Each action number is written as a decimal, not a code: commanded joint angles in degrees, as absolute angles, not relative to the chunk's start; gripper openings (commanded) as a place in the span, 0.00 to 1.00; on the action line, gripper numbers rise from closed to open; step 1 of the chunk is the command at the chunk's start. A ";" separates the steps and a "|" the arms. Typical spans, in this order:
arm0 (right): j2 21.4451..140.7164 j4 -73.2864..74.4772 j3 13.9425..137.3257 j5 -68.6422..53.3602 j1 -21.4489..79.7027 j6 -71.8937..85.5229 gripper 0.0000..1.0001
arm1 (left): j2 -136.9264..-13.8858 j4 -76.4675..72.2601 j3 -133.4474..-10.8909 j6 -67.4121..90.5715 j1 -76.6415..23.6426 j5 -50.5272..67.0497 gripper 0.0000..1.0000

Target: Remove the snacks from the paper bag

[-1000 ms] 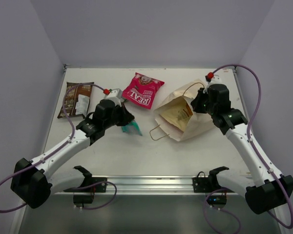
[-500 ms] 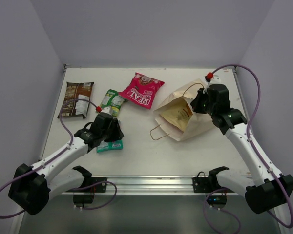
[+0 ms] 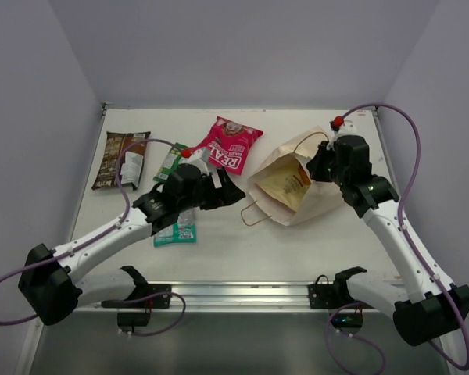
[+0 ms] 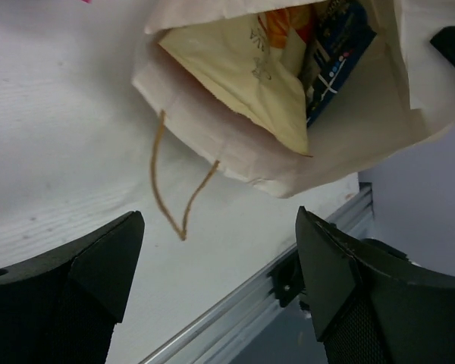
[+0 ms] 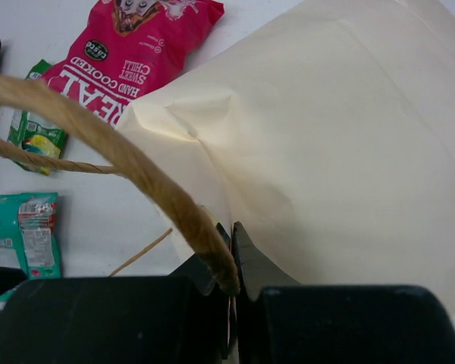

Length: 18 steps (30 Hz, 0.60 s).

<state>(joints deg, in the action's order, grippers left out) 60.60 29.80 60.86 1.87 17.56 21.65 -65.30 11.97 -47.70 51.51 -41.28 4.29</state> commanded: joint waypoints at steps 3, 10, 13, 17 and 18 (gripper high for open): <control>60.12 29.01 63.46 0.44 17.31 24.78 0.00 | -76.27 -8.07 -47.46 67.66 -45.88 3.87 0.87; 60.12 26.54 61.09 -2.46 17.31 26.28 0.00 | -90.43 -15.10 -54.57 68.38 -48.42 1.67 0.92; 59.77 25.75 60.30 -3.69 17.31 27.16 0.00 | -95.17 -16.43 -56.95 69.96 -49.22 0.36 0.93; 59.24 25.22 59.68 -4.22 17.32 27.86 0.00 | -101.23 -17.93 -60.11 71.19 -49.66 -1.66 0.92; 59.15 25.31 59.68 -4.39 17.31 27.95 0.00 | -102.21 -17.67 -61.68 71.37 -49.66 -2.10 0.91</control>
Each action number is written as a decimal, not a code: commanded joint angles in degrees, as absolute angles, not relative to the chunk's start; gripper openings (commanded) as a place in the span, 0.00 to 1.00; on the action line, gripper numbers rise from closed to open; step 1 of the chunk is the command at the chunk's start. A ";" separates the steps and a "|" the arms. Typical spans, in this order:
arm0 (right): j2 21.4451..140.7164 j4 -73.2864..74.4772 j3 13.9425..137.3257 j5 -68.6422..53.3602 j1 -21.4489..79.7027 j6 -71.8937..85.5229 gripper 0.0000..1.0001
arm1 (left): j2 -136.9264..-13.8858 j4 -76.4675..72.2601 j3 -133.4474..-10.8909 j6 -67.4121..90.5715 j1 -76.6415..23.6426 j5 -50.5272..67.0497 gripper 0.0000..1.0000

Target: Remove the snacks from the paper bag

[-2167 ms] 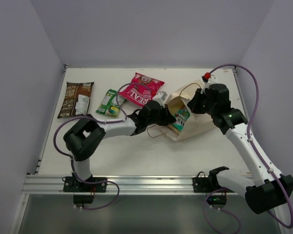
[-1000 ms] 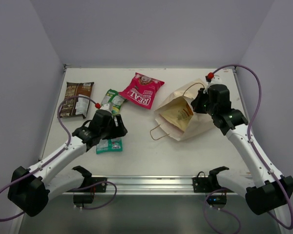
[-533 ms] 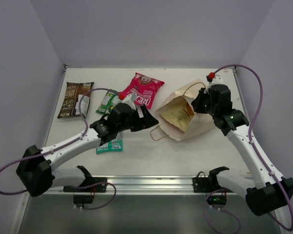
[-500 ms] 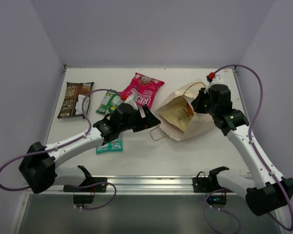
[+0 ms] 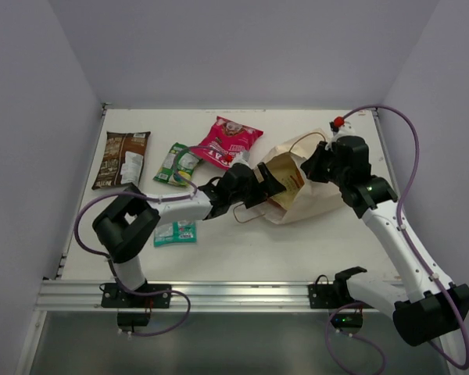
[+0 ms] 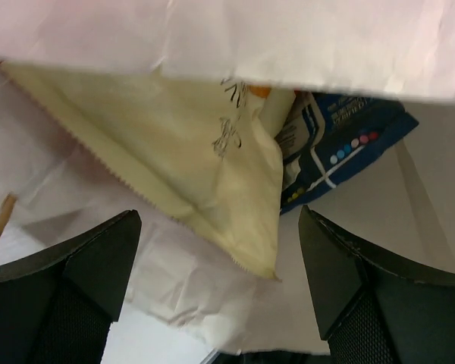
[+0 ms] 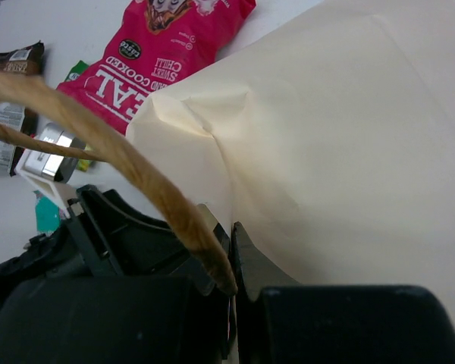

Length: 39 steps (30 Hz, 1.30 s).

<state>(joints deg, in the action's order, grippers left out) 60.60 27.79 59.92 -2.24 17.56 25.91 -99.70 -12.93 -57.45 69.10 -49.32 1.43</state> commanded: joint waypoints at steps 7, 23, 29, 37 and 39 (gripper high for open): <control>57.92 25.49 59.33 -5.45 17.31 28.74 0.00 | -110.82 -16.44 -66.18 73.83 -49.83 -1.14 0.66; 57.92 26.19 54.14 5.01 15.47 28.56 0.00 | -81.76 3.84 -67.85 55.73 -49.66 -1.85 0.00; 58.54 27.86 53.79 7.82 14.07 28.74 0.00 | -68.39 21.25 -73.82 47.92 -48.08 -6.14 0.00; 58.18 29.27 53.79 8.97 12.22 29.27 0.00 | -64.33 35.16 -84.28 40.17 -39.65 -8.35 0.00; 58.01 29.44 54.75 8.70 12.13 29.18 0.00 | -65.82 33.33 -84.11 39.12 -37.02 -6.69 0.00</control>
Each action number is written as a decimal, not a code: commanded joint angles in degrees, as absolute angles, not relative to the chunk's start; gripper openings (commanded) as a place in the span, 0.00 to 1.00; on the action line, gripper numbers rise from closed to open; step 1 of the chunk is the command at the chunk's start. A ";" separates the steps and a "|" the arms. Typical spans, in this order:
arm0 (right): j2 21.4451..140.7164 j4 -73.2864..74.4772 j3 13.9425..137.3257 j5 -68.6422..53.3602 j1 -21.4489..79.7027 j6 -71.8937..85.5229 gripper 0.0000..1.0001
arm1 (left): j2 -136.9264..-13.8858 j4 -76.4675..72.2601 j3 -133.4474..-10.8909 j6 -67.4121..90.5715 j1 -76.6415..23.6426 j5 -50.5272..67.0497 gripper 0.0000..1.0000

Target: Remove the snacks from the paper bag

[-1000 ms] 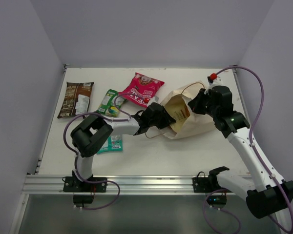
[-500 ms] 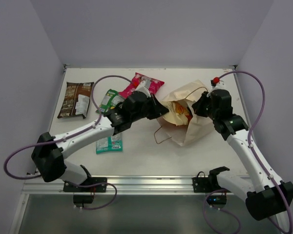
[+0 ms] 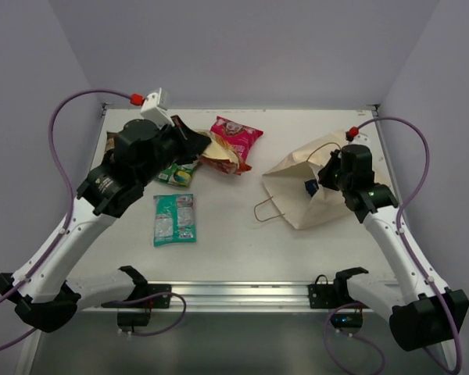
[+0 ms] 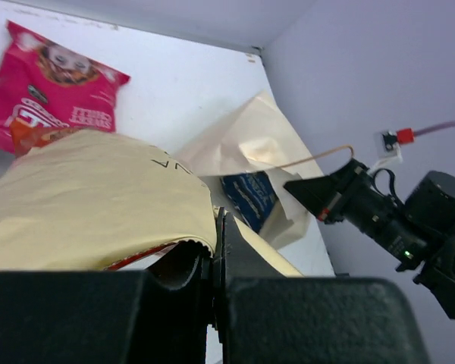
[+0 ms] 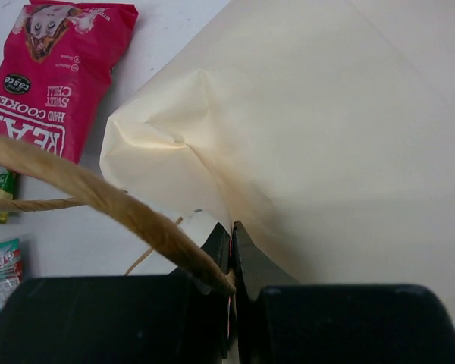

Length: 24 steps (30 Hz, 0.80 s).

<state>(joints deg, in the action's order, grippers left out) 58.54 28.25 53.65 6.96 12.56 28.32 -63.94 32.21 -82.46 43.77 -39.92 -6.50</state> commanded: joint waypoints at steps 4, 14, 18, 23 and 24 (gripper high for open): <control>57.83 31.11 57.30 9.14 12.04 28.48 0.00 | -70.29 24.46 -81.57 39.46 -35.16 -3.35 0.00; 55.29 33.66 61.35 10.63 11.16 26.11 0.00 | -71.90 0.10 -53.56 53.95 -35.16 1.06 0.00; 54.58 34.89 62.05 10.72 11.08 24.96 0.00 | -66.20 -4.82 -39.49 55.81 -35.24 -2.80 0.00; 53.88 36.38 62.75 8.71 10.99 24.35 0.00 | -65.56 -13.17 -24.71 60.89 -36.12 -1.15 0.00; 53.79 36.65 63.28 8.44 10.99 24.26 0.00 | -66.18 -14.14 -23.65 61.69 -36.91 -0.71 0.00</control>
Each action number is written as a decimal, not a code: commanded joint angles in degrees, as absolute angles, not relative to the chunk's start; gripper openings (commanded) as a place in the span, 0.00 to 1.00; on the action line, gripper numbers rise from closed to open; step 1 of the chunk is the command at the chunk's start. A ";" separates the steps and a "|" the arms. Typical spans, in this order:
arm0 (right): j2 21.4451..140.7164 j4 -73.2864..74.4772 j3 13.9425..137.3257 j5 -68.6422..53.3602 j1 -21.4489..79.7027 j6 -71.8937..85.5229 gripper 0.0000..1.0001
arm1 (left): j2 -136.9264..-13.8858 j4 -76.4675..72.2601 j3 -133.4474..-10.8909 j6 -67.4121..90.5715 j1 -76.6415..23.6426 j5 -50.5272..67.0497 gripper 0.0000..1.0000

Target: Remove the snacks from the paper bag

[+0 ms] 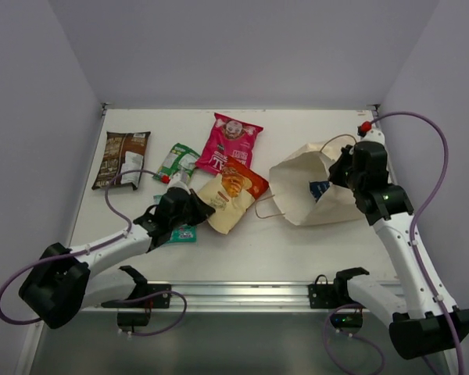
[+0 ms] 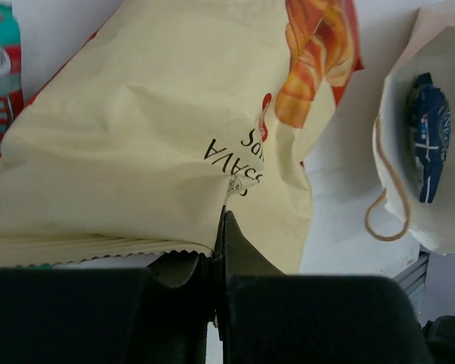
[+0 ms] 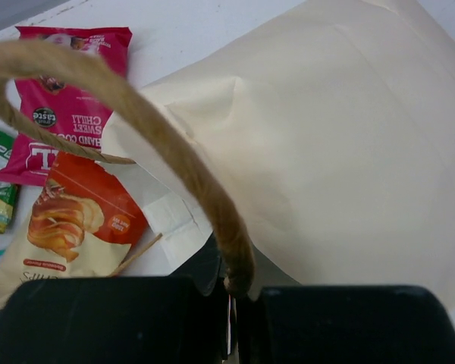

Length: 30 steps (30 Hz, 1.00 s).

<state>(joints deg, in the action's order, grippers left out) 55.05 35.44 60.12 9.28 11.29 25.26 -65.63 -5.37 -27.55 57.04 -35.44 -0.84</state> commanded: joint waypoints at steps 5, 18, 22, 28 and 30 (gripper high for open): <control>53.61 37.27 65.39 6.51 10.81 22.94 0.00 | -70.83 -15.56 -23.28 63.72 -44.37 -5.53 0.00; 52.04 34.99 64.00 -4.83 10.90 11.97 0.00 | -60.22 7.19 -37.15 51.70 -44.83 -15.80 0.91; 50.36 33.93 61.70 -5.89 10.90 7.04 0.00 | -58.98 10.11 -47.09 37.14 -44.82 -15.13 0.90; 46.24 30.06 58.10 -11.42 10.99 0.44 0.00 | -63.88 3.53 -52.46 28.83 -45.70 0.50 0.88; 45.01 29.18 57.31 -11.78 10.99 -1.91 0.00 | -67.84 -1.56 -53.35 29.00 -47.19 5.51 0.88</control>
<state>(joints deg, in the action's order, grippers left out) 47.18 34.33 57.95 -8.25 11.18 4.14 -62.94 3.36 -51.62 34.81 -45.32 -4.38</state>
